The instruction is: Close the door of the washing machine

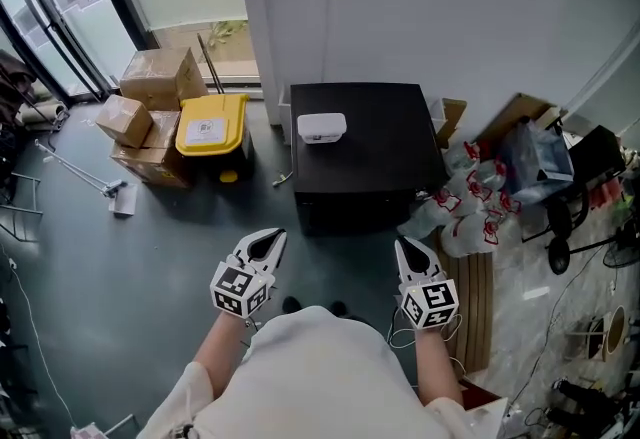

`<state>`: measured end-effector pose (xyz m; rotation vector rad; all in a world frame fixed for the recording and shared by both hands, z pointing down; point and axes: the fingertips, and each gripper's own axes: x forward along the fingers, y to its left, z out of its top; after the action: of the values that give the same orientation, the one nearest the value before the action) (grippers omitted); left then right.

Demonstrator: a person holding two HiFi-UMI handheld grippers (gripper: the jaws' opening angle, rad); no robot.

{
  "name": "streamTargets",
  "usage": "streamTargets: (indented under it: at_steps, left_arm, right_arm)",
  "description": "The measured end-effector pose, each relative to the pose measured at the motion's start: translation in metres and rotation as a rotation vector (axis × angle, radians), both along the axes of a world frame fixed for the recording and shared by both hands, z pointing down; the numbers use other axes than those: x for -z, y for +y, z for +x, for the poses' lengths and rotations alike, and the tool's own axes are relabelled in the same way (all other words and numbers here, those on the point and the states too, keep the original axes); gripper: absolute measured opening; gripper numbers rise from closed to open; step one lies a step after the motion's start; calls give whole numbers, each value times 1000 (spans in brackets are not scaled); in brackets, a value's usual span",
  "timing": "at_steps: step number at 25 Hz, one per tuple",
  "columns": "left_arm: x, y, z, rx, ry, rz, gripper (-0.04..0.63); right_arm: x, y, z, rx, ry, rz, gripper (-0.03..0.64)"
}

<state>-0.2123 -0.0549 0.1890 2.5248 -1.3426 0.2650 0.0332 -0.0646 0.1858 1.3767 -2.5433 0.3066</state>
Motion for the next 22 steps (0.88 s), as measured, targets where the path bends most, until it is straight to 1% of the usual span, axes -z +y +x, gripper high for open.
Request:
streamTargets:
  at_steps: [5,22]
  left_arm:
    - [4,5,1,9,0,11,9]
    - [-4,9,10,15,14,-2,9]
  right_arm:
    - [1,4,-1,7,-11,9,35]
    - [3,10,6,10,-5,19,34]
